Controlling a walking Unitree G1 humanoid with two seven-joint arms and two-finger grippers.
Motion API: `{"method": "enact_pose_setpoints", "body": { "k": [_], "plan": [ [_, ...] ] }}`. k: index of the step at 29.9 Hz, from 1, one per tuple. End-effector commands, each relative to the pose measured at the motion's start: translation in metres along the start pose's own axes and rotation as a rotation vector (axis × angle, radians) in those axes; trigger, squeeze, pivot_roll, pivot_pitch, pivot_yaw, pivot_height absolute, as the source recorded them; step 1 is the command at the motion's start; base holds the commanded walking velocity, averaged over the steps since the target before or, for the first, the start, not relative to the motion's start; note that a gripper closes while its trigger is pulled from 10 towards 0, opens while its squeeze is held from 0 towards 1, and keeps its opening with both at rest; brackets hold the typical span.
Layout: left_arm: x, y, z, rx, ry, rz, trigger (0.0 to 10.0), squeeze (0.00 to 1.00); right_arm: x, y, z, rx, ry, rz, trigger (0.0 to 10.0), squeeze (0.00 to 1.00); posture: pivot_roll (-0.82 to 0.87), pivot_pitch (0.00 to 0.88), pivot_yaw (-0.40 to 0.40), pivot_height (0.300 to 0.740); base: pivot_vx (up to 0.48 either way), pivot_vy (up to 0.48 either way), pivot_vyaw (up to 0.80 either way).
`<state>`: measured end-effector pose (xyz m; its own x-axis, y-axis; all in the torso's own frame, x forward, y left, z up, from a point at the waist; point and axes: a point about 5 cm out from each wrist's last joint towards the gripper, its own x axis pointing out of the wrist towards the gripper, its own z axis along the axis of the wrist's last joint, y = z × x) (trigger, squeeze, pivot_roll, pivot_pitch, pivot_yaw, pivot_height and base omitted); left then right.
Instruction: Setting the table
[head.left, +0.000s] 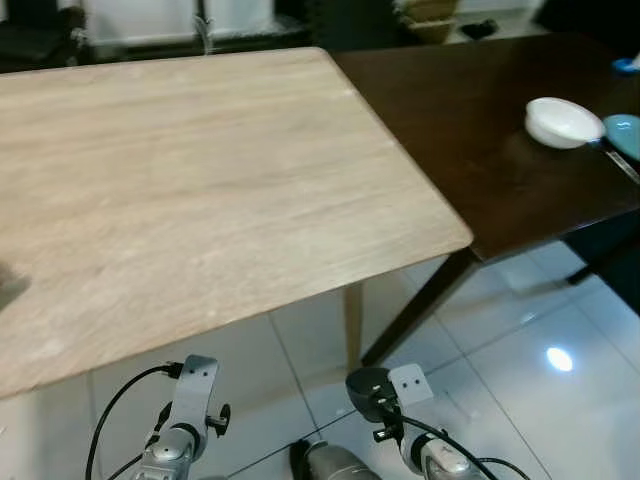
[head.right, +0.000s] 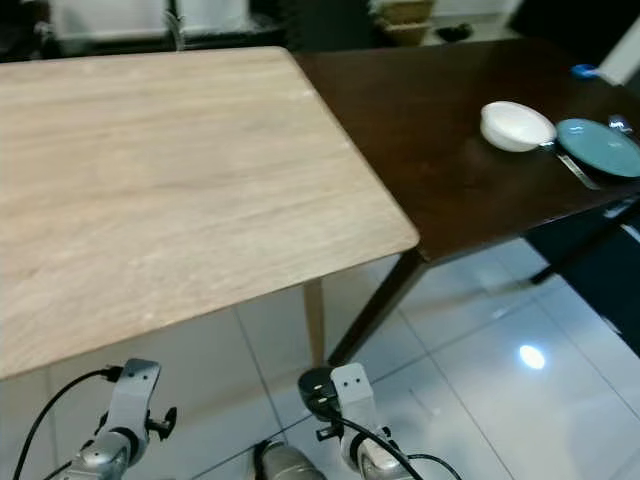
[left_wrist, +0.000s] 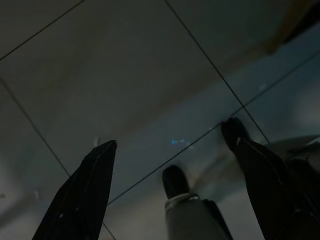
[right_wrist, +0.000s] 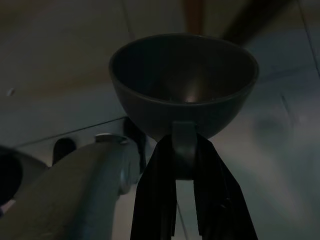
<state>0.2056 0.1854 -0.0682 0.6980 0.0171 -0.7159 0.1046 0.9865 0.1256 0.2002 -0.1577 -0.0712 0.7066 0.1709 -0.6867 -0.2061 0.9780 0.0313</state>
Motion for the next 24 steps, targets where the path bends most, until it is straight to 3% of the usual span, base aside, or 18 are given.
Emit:
{"method": "enact_pose_setpoints", "body": {
  "k": [1, 6, 24],
  "plan": [
    [-0.0016, -0.0046, -0.0076, 0.007, 0.025, -0.013, 10.0, 0.00, -0.0040, -0.0073, -0.0099, 0.059, 0.035, -0.044, 10.0, 0.00, 0.08, 0.054, -0.049, 0.740, 0.000, 0.000, -0.80],
    [-0.0025, -0.0056, -0.0103, 0.009, 0.029, -0.018, 10.0, 0.00, -0.0072, -0.0149, -0.0152, 0.110, 0.048, -0.080, 10.0, 0.00, 0.08, 0.059, -0.044, 0.740, 0.000, 0.000, -0.80],
    [-0.0026, -0.0042, -0.0101, 0.013, 0.027, -0.017, 10.0, 0.00, -0.0072, -0.0100, -0.0185, 0.086, 0.071, -0.051, 10.0, 0.00, 0.09, 0.062, -0.050, 0.740, 0.000, 0.000, -0.80]
  ]
}}
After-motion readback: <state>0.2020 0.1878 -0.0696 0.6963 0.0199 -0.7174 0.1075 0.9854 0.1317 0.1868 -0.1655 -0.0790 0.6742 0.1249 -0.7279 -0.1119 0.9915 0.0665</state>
